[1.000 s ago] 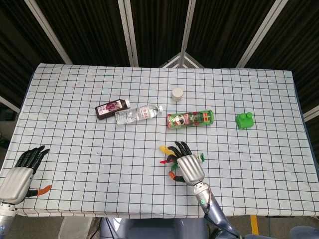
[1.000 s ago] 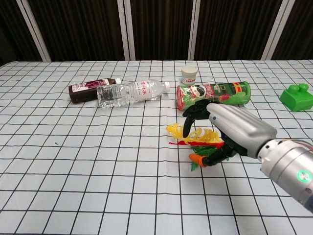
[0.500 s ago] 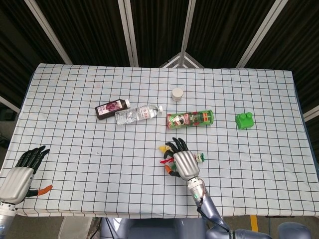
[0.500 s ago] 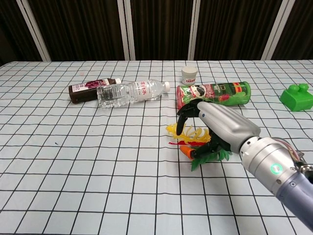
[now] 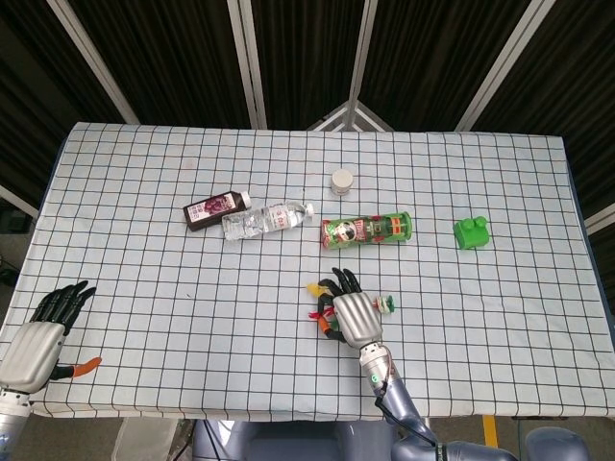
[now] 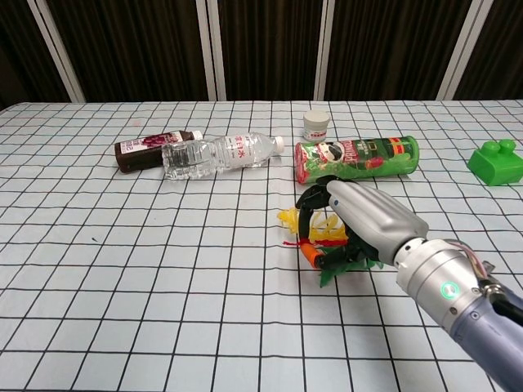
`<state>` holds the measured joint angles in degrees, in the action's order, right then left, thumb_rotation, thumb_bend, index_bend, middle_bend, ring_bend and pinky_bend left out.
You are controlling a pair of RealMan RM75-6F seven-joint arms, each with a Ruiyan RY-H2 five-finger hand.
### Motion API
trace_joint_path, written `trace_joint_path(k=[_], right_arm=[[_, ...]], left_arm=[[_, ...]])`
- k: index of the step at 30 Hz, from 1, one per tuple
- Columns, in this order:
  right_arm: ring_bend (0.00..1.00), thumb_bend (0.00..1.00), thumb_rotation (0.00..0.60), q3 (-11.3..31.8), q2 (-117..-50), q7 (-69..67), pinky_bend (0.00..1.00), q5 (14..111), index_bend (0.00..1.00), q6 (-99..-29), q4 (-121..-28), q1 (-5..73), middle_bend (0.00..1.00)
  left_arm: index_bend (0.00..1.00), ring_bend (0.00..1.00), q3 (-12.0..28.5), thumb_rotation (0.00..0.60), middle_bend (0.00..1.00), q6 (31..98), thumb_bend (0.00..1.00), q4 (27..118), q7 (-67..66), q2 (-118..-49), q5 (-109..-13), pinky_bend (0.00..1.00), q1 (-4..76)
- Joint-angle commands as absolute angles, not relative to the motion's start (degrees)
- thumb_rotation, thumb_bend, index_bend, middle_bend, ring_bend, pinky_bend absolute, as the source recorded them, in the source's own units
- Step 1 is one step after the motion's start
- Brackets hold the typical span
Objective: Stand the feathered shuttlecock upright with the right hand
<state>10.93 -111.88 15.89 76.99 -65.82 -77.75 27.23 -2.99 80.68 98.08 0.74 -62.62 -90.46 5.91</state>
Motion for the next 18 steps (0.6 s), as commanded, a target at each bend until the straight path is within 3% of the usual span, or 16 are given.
trace_joint_path(k=[1, 11, 18], right_arm=[[0.0, 0.54, 0.6, 10.85, -111.98, 15.61, 0.0, 76.86, 0.6, -65.83, -77.66, 27.3, 0.26], [0.0, 0.56, 0.6, 10.99, -109.24, 15.91, 0.0, 78.07, 0.6, -67.87, -81.7, 27.08, 0.26], [0.0, 0.56, 0.6, 14.25, -98.99, 19.53, 0.0, 78.36, 0.6, -71.59, -92.18, 25.59, 0.26]], left_arm=[[0.0, 0.0, -3.01, 0.6, 0.0, 80.65, 0.0, 98.1, 0.73, -62.62, -90.45, 0.0, 5.91], [0.0, 0.0, -3.06, 0.6, 0.0, 80.52, 0.0, 98.09, 0.75, -62.57, -90.35, 0.0, 5.94], [0.0, 0.0, -3.15, 0.6, 0.0, 80.63, 0.0, 98.18, 0.44, -62.59, -90.45, 0.0, 5.85]])
